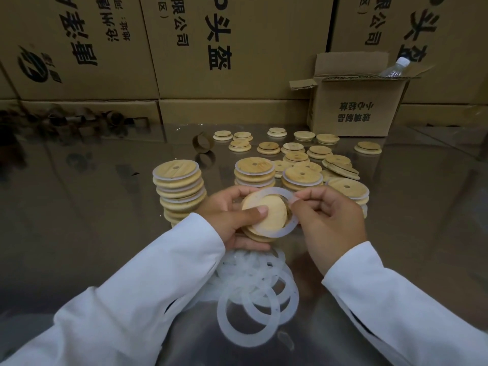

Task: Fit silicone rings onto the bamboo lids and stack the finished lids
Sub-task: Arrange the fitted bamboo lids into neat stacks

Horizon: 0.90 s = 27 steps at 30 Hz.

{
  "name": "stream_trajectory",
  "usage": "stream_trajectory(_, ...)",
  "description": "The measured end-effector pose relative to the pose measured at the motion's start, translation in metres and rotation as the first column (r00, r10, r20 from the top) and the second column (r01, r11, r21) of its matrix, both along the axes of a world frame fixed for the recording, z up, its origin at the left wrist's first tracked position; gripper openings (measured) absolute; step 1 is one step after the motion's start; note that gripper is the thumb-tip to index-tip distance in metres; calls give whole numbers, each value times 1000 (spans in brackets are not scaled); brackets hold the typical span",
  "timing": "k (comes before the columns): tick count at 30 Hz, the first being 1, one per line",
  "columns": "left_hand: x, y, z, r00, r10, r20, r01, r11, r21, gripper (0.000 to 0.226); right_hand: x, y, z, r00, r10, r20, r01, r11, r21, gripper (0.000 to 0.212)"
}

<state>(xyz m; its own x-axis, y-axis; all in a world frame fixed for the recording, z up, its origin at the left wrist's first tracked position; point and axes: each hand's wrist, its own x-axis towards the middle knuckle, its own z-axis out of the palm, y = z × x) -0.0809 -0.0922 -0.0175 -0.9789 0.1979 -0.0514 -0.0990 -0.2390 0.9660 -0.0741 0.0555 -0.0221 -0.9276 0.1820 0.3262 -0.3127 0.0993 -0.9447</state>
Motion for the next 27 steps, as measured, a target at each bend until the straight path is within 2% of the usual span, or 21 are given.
stream_trajectory(5,0,2,-2,998,-7,-69,6,1000,-12,19,4,-1,1,992,-26,-121,33,998,49,19)
stream_trajectory(13,3,2,0,993,-47,-113,45,999,-17,25,1,0,-1,999,-29,-38,30,999,16,19)
stream_trajectory(19,2,2,1,989,-38,-141,35,999,-19,26,6,1,2,998,-13,-57,15,999,42,20)
stream_trajectory(23,1,0,0,978,-25,-205,23,1000,-12,31,6,-1,2,998,-16,-59,19,999,40,12)
stream_trajectory(27,-1,-3,-3,957,-9,-291,-4,999,-45,31,5,0,4,998,-18,-67,19,1000,10,15)
